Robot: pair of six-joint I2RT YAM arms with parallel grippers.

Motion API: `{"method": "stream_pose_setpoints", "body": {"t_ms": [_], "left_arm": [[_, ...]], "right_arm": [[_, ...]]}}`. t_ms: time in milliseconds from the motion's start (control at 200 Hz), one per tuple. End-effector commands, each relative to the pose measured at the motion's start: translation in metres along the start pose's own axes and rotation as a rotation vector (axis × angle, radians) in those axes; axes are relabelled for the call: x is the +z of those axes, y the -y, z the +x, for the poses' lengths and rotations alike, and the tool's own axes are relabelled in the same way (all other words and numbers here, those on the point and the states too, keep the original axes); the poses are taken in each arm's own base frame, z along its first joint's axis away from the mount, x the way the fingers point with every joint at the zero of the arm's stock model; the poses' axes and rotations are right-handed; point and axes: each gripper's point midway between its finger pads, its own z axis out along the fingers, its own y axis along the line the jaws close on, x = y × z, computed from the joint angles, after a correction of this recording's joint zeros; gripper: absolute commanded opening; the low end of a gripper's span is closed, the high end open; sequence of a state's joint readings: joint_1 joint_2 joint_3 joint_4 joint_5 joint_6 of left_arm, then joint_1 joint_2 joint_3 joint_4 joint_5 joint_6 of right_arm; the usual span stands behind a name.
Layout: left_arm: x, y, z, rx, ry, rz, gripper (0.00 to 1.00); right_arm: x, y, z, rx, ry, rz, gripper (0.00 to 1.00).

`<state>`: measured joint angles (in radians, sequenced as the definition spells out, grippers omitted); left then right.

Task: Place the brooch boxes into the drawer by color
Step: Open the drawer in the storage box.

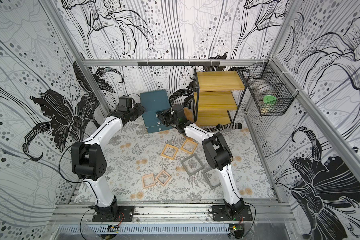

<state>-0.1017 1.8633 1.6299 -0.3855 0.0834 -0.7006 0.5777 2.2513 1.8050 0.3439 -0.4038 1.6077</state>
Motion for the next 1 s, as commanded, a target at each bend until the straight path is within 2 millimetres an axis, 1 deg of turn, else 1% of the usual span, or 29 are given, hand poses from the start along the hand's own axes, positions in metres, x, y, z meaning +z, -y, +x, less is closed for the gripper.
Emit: {"method": "stream_pose_setpoints", "body": {"t_ms": [0, 150, 340, 706, 856, 886, 901, 996], "left_arm": [[0.007, -0.011, 0.013, 0.022, -0.044, -0.036, 0.57], [0.008, -0.011, 0.013, 0.022, -0.047, -0.034, 0.57], [0.007, -0.010, 0.013, 0.023, -0.048, -0.031, 0.57], [0.009, -0.008, 0.014, 0.017, -0.051, -0.022, 0.55], [0.008, -0.009, 0.014, 0.017, -0.053, -0.023, 0.55], [0.008, -0.009, 0.014, 0.017, -0.052, -0.024, 0.55], [0.008, -0.009, 0.014, 0.018, -0.053, -0.023, 0.55], [0.008, -0.009, 0.015, 0.018, -0.054, -0.023, 0.55]], "right_arm": [[0.008, 0.002, -0.001, 0.012, 0.002, 0.003, 0.30], [0.009, 0.003, 0.000, 0.018, 0.002, 0.007, 0.19], [0.006, 0.006, 0.002, 0.024, 0.008, 0.026, 0.00], [-0.009, 0.013, 0.012, 0.037, 0.026, 0.063, 0.00], [-0.020, 0.018, 0.022, 0.054, 0.021, 0.087, 0.00], [-0.023, 0.014, 0.024, 0.056, 0.020, 0.083, 0.00], [-0.025, 0.022, 0.025, 0.063, 0.019, 0.100, 0.00], [-0.035, 0.029, 0.034, 0.085, 0.016, 0.124, 0.00]]}}
